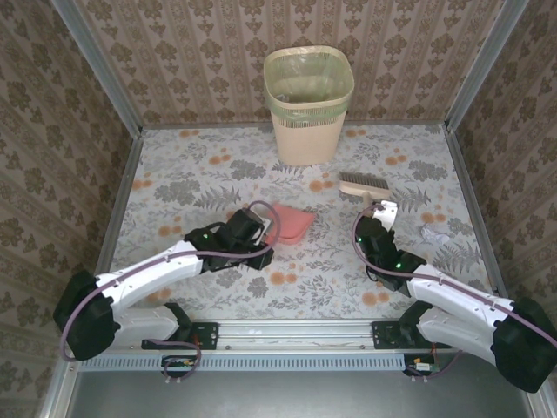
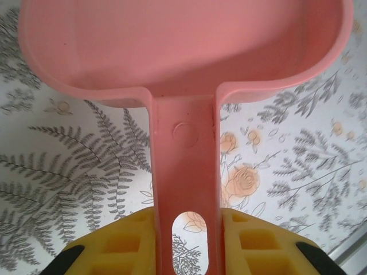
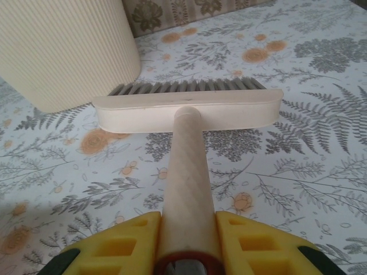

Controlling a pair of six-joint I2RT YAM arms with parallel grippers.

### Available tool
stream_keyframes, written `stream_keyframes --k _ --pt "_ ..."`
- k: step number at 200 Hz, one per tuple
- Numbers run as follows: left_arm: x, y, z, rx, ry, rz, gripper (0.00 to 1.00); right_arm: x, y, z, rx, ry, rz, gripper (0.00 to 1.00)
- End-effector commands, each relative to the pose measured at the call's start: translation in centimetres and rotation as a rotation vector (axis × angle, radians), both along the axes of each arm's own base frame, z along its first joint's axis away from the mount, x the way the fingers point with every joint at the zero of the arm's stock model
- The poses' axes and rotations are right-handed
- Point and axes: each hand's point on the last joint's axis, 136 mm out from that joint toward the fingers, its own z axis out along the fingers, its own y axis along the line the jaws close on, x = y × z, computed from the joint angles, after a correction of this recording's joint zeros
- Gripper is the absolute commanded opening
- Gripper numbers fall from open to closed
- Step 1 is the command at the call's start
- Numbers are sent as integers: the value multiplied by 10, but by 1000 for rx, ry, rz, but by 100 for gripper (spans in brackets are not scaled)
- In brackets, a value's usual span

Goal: Sweep away the paper scraps from the table

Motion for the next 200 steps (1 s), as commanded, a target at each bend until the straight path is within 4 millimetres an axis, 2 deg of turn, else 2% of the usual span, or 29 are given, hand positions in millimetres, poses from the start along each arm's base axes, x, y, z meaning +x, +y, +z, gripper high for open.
stream_keyframes --k 1,28,46,78,133,161,183,200 --pt "0 3 -18 50 -40 -31 0 4 -14 23 8 -50 -97 0" --pt "-6 -1 -25 78 -86 -99 0 -1 -27 28 4 -31 -181 0" --pt "-11 -13 -28 68 -129 -168 0 -7 -40 33 -1 -2 -271 0" --pt "-18 -31 -34 87 -204 -263 0 -13 -49 38 -6 43 -352 0" --pt "-37 -39 -49 122 -198 -343 0 -16 -47 88 15 143 -353 0" --pt "-45 -41 -55 164 -221 -381 0 -39 -79 108 38 184 -476 0" --pt "-49 -43 -59 194 -221 -399 0 -67 -107 108 127 222 -577 0" --pt "-48 -42 -63 229 -226 -405 0 -89 -122 100 223 252 -636 0"
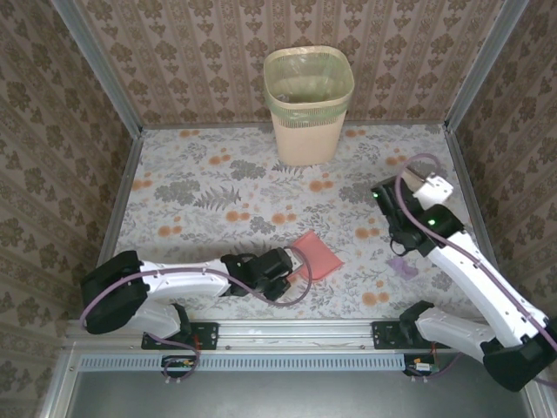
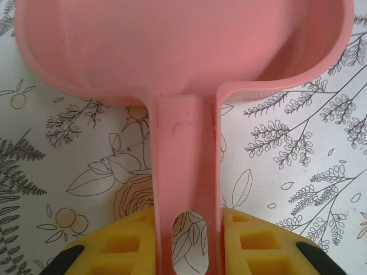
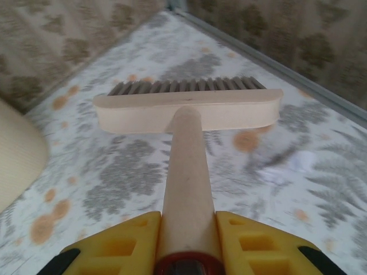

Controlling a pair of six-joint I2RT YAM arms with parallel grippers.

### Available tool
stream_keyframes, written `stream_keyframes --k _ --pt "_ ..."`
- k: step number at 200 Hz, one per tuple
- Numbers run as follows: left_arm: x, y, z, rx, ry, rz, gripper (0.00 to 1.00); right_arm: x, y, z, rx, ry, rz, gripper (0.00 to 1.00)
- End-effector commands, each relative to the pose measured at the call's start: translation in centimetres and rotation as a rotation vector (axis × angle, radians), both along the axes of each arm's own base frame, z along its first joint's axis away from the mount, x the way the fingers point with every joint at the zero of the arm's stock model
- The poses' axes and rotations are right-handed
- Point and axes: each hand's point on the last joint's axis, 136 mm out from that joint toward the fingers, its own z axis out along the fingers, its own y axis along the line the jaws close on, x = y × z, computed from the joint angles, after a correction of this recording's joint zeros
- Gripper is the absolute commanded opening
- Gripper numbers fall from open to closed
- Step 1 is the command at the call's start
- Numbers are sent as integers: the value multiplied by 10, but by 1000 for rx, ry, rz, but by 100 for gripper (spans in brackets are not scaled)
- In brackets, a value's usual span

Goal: Sweep away the paper scraps from the table

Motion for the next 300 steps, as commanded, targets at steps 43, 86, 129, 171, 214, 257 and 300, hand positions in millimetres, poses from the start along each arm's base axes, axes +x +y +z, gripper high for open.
stream_keyframes --k 43,86,129,171,214,257,300 --pt "-1 -7 -10 114 -62 -57 0 -94 -47 -23 145 166 -226 0" --pt "-5 -11 -10 111 -56 -84 0 -112 -45 -34 186 245 -263 0" --pt "-7 -13 -10 109 -56 -95 0 -114 -38 -47 225 270 -244 0" --pt "-7 -12 -11 117 -56 -97 0 -95 -20 -65 289 285 -197 0" --pt "-7 -11 -13 139 -61 -97 0 -53 9 -78 364 268 -78 0" --pt "-6 -10 -14 150 -66 -92 0 -19 39 -69 407 257 43 0" --pt "-5 -11 -17 167 -63 -93 0 5 73 -34 383 200 258 0"
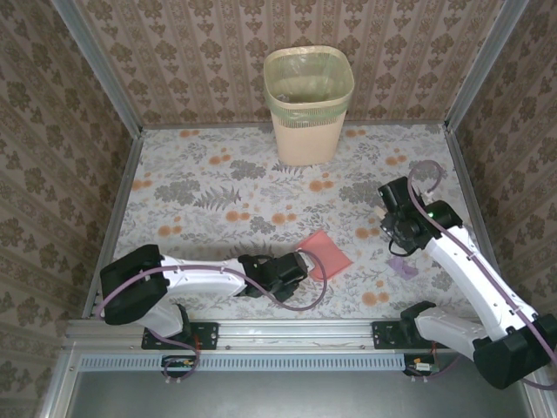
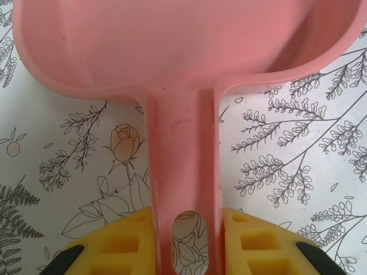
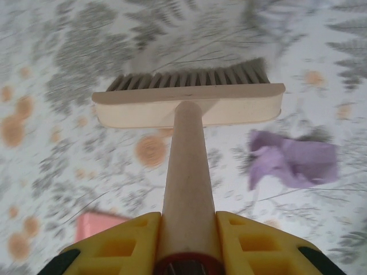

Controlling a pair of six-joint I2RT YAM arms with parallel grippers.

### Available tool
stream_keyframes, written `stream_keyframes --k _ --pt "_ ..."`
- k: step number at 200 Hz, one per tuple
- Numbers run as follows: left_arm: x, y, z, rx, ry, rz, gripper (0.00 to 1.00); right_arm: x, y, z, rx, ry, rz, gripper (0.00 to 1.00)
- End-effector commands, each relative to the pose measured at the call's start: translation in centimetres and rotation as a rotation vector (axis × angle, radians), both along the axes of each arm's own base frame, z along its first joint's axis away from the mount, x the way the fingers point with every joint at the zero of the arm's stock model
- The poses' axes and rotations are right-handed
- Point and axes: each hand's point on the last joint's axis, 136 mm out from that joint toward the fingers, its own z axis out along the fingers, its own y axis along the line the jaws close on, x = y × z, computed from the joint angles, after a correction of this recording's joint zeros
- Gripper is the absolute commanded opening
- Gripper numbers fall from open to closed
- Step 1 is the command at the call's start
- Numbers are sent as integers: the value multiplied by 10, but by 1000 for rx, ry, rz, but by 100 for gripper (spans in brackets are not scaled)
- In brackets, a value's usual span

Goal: Sweep away the paper scraps from the table

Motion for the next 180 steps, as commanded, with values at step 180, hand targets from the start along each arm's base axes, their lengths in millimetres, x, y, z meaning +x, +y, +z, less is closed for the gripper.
stream_keyframes --k 180 --pt "-8 13 -14 102 24 -33 0 -15 -126 -17 -155 -28 -362 0"
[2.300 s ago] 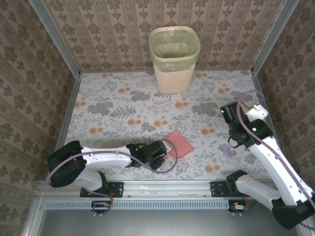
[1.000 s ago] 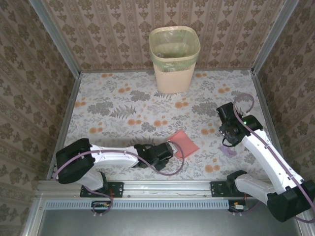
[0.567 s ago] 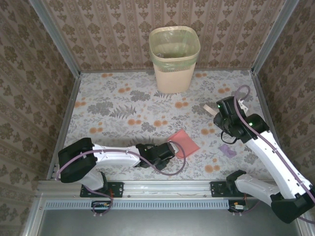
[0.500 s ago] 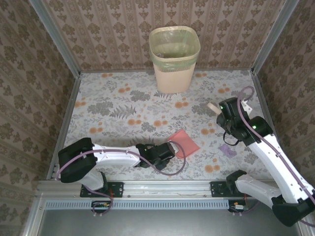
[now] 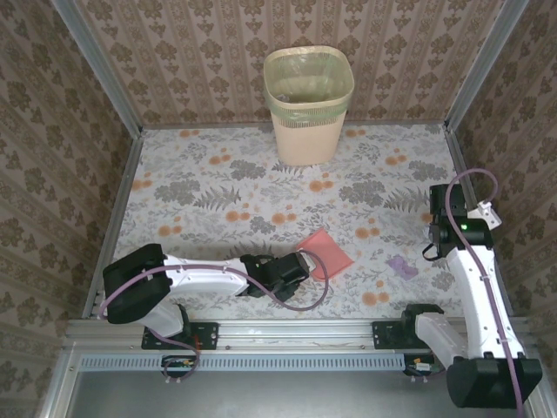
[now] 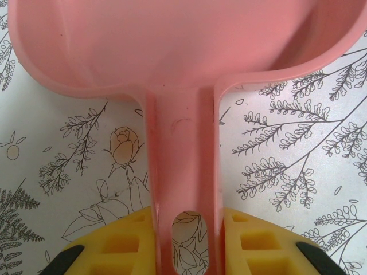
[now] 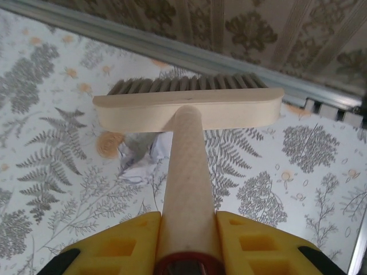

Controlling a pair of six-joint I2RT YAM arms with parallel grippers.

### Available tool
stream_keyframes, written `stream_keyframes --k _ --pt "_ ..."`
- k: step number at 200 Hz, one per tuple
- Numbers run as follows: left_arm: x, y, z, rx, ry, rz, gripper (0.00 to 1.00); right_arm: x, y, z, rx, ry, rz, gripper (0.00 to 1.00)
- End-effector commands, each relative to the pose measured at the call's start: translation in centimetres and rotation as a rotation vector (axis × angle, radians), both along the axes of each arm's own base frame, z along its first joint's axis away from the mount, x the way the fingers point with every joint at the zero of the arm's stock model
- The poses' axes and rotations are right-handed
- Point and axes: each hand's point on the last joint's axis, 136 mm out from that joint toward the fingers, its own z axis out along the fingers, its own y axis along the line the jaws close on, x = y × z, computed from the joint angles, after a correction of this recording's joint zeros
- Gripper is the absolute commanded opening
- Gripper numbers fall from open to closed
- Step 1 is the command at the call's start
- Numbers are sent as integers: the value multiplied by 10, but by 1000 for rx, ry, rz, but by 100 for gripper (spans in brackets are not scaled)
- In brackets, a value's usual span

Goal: Sweep away the paper scraps from the table

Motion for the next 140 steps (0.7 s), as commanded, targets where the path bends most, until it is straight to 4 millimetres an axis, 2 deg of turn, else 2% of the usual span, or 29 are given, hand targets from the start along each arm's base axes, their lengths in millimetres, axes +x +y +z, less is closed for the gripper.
stream_keyframes --k 1,32,78,113,140 --pt "-9 14 -13 89 31 -28 0 25 20 -18 132 -37 66 0" --pt "-9 14 -12 91 33 -29 0 39 52 -32 300 -100 89 0" --pt "-10 13 -12 88 36 -32 0 60 106 -21 394 -142 124 0" --pt "-8 15 -14 106 30 -24 0 92 166 -7 457 -153 260 0" --pt "-7 18 -16 133 27 -11 0 106 212 0 461 -141 389 0"
